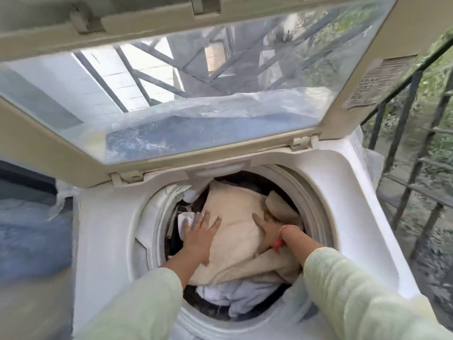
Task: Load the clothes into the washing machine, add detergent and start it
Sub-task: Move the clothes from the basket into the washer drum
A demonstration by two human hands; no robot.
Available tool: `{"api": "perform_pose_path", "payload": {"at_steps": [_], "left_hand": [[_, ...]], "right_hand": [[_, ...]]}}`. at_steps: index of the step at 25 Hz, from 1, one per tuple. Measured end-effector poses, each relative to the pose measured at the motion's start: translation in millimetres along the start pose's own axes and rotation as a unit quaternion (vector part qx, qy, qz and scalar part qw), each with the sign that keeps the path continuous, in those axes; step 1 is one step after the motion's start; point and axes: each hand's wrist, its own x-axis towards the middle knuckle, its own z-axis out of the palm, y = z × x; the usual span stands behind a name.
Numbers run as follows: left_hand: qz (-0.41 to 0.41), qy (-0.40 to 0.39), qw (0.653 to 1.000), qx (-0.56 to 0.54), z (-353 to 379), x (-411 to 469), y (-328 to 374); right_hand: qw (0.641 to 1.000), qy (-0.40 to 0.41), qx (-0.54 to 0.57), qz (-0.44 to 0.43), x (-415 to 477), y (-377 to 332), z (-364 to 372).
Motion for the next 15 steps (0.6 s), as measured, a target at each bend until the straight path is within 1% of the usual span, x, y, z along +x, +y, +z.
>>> {"api": "perform_pose_path", "payload": {"at_steps": [2,3,4,5,6,7,8,9,11,12,13,15], "left_hand": [[-0.003,-0.040,0.999,-0.026,8,7,-4],[-0.004,-0.055,0.998,-0.038,11,9,-5],[-0.004,-0.072,0.996,-0.043,13,10,-5],[-0.002,-0.090,0.995,-0.048,16,10,-4],[-0.002,-0.107,0.993,-0.059,19,11,-3],[0.001,-0.126,0.990,-0.068,21,12,-3],[0.005,-0.150,0.986,-0.076,21,11,-3],[0.013,-0.175,0.981,-0.079,21,10,-4],[0.026,-0.215,0.974,-0.073,20,3,-3],[0.031,-0.215,0.973,-0.077,19,-1,-3],[0.032,-0.205,0.974,-0.093,16,-5,-3],[0.039,-0.173,0.973,-0.150,1,-12,-8]], "right_hand": [[0.997,-0.059,0.055,0.015,3,9,-15],[0.995,-0.086,0.035,0.033,7,10,-22],[0.995,-0.092,0.007,0.049,10,8,-25],[0.995,-0.082,-0.037,0.053,7,-3,-19],[0.993,-0.038,-0.099,0.057,3,-15,-3],[0.989,0.006,-0.131,0.075,-5,-28,20],[0.985,0.042,-0.140,0.097,-12,-38,39],[0.983,0.058,-0.134,0.115,-18,-44,55],[0.987,0.041,-0.109,0.109,-21,-38,70],[0.989,0.026,-0.109,0.093,-27,-34,66],[0.992,0.003,-0.101,0.073,-34,-30,54],[0.998,0.011,-0.054,0.028,-56,-26,20]]}}
